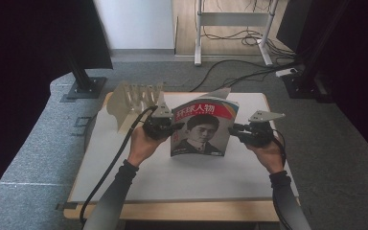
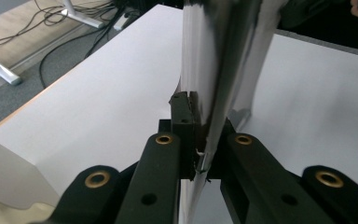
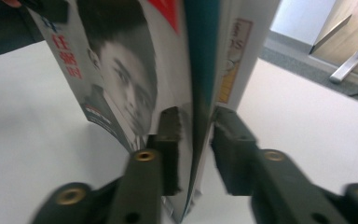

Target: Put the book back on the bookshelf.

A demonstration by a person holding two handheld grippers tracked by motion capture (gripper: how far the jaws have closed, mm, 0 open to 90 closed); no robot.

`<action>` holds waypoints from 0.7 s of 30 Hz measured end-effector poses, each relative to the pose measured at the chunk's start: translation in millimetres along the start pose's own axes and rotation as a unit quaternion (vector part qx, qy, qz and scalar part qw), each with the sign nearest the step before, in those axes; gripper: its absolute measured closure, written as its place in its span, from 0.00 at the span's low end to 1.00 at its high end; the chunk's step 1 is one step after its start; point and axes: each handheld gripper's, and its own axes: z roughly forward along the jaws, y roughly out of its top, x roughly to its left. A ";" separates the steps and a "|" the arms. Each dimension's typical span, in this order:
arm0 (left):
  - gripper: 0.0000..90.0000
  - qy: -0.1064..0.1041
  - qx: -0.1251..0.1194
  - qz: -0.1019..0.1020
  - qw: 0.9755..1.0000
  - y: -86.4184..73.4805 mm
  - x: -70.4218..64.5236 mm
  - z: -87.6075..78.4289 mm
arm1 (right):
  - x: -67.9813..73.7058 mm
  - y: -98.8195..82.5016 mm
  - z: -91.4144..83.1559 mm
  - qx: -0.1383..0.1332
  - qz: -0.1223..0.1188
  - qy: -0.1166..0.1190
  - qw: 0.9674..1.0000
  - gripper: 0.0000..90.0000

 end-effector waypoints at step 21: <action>0.97 0.004 0.000 -0.053 0.999 -17.6 18.2 -47.5 | 7.2 -82.4 41.1 0.081 0.024 -0.052 0.995 0.15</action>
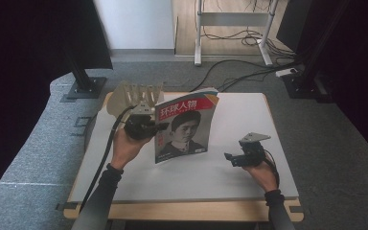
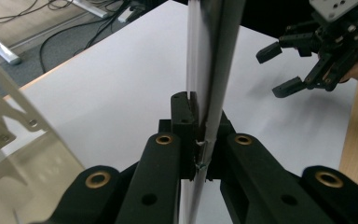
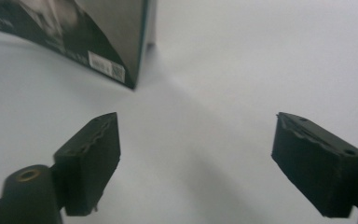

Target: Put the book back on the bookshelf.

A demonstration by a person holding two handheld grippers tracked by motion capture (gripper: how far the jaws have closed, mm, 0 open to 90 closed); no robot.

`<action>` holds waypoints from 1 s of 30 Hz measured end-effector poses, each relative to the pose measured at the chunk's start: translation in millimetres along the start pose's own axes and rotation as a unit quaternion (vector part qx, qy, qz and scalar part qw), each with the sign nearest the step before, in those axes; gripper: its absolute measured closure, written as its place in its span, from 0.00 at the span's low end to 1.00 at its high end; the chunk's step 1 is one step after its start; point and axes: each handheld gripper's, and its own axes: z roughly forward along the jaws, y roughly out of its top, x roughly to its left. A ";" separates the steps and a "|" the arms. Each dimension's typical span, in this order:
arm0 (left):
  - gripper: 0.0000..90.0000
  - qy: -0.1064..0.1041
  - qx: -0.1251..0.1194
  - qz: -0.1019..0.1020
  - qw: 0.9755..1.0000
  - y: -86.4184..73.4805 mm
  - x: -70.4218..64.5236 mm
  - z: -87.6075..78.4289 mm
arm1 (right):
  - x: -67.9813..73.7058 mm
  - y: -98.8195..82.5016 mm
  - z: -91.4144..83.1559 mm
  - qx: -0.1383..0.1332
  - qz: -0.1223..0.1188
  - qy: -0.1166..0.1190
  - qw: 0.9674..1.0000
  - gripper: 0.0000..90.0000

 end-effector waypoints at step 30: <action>0.97 0.068 -0.027 -0.068 0.995 -43.3 25.7 -93.6 | 3.0 -33.7 22.0 0.051 0.021 -0.035 0.998 0.00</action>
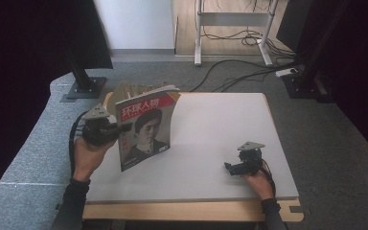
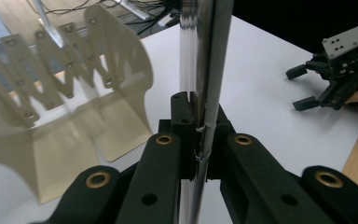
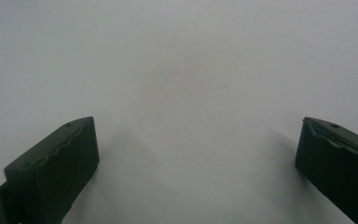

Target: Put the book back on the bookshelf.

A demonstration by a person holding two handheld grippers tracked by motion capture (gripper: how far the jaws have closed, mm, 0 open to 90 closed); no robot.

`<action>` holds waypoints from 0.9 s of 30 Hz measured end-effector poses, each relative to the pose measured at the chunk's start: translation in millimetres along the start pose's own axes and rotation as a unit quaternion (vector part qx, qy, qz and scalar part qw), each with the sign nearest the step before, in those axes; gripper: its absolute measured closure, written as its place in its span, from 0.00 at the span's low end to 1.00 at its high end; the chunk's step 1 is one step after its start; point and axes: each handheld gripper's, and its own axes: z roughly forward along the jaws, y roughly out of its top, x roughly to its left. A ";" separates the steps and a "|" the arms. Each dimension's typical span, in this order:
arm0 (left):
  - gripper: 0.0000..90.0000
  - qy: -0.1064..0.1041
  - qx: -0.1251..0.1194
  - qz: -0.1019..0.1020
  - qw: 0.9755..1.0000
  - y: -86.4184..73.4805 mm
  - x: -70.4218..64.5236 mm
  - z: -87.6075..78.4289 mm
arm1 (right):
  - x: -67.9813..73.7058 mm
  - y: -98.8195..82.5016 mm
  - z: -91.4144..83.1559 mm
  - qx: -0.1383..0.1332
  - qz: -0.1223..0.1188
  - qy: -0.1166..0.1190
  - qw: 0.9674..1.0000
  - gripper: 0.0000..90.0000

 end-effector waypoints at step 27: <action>0.97 0.141 -0.028 -0.066 0.987 -16.5 62.1 -47.8 | -0.2 0.0 0.3 0.000 0.002 0.000 1.000 0.00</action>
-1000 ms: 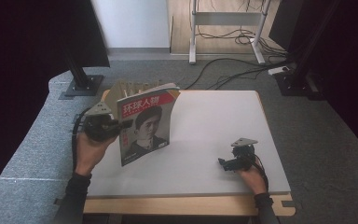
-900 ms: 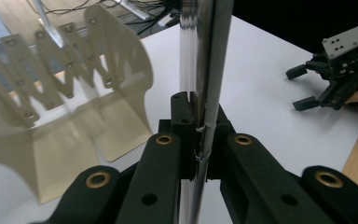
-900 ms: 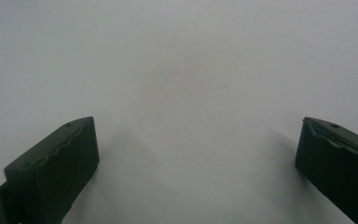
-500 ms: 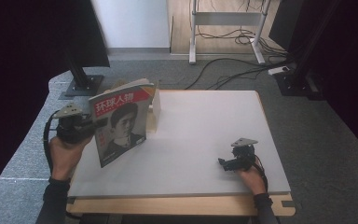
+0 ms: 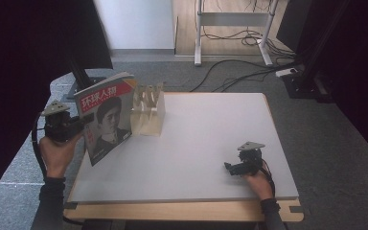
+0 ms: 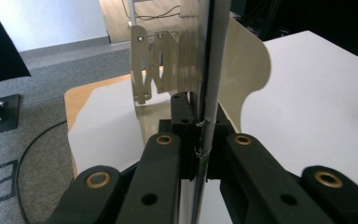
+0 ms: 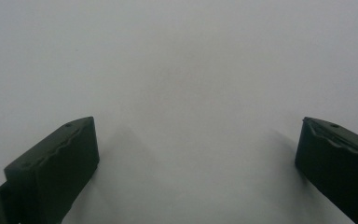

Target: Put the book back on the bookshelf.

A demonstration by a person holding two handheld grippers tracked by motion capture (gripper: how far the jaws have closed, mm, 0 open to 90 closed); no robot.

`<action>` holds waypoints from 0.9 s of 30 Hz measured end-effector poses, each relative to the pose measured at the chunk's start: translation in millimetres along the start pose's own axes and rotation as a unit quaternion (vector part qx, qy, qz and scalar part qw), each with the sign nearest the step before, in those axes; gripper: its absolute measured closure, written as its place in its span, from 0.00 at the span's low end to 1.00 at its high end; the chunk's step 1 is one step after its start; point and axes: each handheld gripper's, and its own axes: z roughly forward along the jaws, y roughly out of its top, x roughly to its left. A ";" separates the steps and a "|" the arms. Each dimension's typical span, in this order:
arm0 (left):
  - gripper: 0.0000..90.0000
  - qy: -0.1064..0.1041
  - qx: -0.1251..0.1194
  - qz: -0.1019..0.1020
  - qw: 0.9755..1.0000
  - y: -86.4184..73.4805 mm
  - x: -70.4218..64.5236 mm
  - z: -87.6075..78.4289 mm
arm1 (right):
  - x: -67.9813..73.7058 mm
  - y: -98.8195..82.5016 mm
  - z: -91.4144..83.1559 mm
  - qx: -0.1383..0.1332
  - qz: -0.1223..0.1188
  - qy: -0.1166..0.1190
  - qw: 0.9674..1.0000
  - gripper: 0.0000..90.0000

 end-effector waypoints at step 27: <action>0.94 -0.015 0.051 0.010 0.999 10.8 13.1 64.6 | 0.1 -0.1 -0.1 0.000 0.000 0.000 1.000 0.00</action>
